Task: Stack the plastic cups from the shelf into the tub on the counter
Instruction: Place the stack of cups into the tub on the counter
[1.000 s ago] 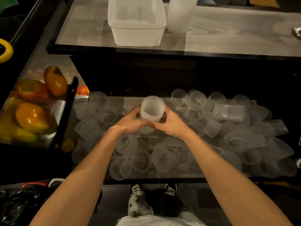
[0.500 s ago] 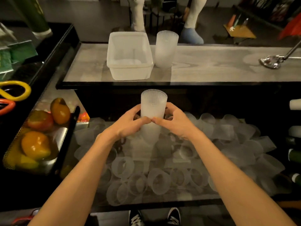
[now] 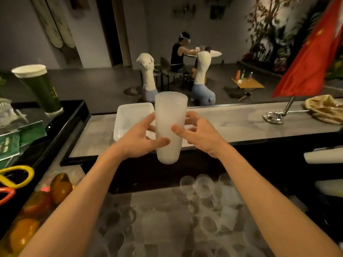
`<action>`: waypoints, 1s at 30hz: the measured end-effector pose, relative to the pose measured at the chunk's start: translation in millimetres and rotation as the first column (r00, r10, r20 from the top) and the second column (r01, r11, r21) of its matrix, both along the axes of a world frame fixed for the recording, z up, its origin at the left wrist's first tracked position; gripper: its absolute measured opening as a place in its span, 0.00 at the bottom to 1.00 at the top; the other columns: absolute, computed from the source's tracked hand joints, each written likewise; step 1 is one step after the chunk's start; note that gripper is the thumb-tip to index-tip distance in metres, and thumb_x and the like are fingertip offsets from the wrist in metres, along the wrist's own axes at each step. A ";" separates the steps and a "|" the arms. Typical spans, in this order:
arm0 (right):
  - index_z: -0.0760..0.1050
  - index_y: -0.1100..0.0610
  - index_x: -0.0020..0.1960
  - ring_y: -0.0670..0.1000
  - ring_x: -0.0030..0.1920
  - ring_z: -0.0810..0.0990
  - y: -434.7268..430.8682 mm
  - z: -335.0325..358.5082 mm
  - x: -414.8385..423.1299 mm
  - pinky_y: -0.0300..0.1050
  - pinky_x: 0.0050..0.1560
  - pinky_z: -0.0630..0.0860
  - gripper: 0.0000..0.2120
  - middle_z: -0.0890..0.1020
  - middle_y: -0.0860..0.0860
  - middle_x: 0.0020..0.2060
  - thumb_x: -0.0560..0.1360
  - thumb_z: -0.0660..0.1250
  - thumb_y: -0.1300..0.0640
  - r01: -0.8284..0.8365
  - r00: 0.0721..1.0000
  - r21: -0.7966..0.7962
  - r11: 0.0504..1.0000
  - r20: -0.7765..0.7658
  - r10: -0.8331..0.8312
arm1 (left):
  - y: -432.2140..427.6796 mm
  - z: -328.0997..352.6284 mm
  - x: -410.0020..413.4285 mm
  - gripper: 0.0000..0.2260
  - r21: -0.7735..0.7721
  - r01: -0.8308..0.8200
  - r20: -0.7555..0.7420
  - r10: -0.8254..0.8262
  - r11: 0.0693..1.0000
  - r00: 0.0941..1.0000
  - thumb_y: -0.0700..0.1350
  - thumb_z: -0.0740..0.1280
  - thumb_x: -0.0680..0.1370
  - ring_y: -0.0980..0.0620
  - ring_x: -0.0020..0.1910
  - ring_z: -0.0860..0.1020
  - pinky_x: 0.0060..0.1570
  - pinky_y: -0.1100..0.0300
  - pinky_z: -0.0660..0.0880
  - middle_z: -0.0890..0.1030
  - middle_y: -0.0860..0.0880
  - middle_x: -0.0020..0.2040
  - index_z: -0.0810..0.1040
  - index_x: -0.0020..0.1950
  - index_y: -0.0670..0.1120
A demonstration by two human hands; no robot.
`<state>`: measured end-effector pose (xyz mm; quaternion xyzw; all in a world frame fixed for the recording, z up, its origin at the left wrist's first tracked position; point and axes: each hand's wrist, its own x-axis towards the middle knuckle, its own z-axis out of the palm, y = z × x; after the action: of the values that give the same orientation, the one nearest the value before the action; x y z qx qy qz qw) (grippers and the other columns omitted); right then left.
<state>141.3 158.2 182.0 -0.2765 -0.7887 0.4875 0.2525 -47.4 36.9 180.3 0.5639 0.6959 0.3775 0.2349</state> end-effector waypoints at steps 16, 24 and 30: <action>0.67 0.50 0.76 0.47 0.62 0.77 81.1 99.8 -39.4 0.39 0.56 0.76 0.29 0.77 0.46 0.68 0.78 0.74 0.53 0.078 0.990 0.274 0.958 -0.136 -0.042 | 95.1 92.1 -27.6 0.35 0.356 -0.101 0.046 0.090 0.929 0.995 0.58 0.75 0.74 0.49 0.57 0.82 0.46 0.64 0.81 0.78 0.57 0.62 0.64 0.78 0.62; 0.66 0.49 0.76 0.50 0.66 0.78 111.1 81.5 -64.7 0.58 0.66 0.79 0.30 0.77 0.47 0.69 0.78 0.74 0.54 0.089 0.992 0.264 0.960 -0.108 -0.063 | 126.7 80.0 -47.6 0.34 0.295 -0.096 0.073 0.078 0.951 0.994 0.55 0.75 0.76 0.51 0.57 0.82 0.48 0.64 0.80 0.78 0.61 0.61 0.63 0.79 0.65; 0.67 0.49 0.76 0.50 0.66 0.78 129.1 61.9 -76.6 0.43 0.54 0.82 0.30 0.78 0.46 0.67 0.78 0.74 0.53 0.063 0.997 0.211 0.975 -0.055 -0.053 | 142.2 57.5 -58.9 0.33 0.243 -0.110 0.082 0.092 0.964 0.992 0.56 0.74 0.77 0.56 0.52 0.84 0.42 0.68 0.78 0.79 0.55 0.66 0.63 0.78 0.66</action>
<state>64.7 287.4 243.9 -0.2587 -0.8215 0.3995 0.3141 -106.4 179.1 237.8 0.5390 0.6625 0.4924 0.1675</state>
